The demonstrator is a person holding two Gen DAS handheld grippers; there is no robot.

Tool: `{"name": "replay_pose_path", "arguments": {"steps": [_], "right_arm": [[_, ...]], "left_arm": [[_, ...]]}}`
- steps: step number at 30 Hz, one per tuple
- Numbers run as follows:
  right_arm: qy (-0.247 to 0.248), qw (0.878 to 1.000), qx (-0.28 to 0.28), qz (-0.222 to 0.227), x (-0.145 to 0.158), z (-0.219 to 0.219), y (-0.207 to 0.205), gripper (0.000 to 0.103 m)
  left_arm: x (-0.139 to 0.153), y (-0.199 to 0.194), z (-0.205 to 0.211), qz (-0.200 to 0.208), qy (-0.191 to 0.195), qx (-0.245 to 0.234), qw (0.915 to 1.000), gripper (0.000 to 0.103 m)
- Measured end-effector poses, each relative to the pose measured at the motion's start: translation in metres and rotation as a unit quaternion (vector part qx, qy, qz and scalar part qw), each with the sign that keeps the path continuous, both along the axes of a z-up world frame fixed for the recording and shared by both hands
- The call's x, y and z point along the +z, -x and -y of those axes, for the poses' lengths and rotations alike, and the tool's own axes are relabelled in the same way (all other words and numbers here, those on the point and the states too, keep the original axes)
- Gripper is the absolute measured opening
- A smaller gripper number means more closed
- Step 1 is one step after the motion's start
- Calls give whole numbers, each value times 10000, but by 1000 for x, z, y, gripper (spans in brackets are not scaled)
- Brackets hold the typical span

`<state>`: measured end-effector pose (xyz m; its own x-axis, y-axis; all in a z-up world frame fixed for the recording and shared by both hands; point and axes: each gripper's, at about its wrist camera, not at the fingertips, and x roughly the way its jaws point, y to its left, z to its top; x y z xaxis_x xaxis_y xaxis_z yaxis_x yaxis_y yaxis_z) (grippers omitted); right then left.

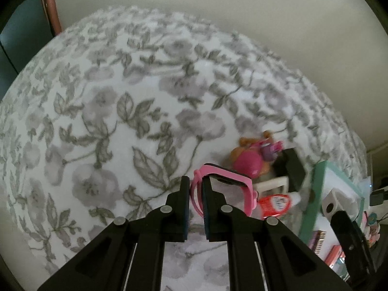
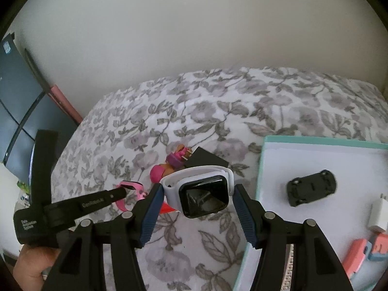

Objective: Organize rigid objects
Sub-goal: 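Carry the band and smartwatch into the tray and open both tools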

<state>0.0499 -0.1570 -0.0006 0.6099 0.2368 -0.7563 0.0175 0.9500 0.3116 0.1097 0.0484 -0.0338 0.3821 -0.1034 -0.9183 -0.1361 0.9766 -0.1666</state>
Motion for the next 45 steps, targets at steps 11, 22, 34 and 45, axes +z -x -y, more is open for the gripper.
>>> {"name": "replay_pose_path", "arguments": {"steps": [11, 22, 34, 45], "right_arm": [[11, 9983, -496, 304, 37, 36, 40, 62], [186, 9903, -1375, 115, 32, 106, 68, 62], [440, 9687, -2427, -268, 3, 178, 85, 62], [515, 9568, -2859, -157, -3, 215, 85, 62]], "left_arm": [[50, 26, 57, 682, 10, -567, 9961, 10], [54, 50, 141, 726, -65, -1294, 9889, 10], [16, 62, 217, 291, -61, -2033, 9787, 10], [-5, 61, 242, 161, 8, -2224, 9748, 10]]}}
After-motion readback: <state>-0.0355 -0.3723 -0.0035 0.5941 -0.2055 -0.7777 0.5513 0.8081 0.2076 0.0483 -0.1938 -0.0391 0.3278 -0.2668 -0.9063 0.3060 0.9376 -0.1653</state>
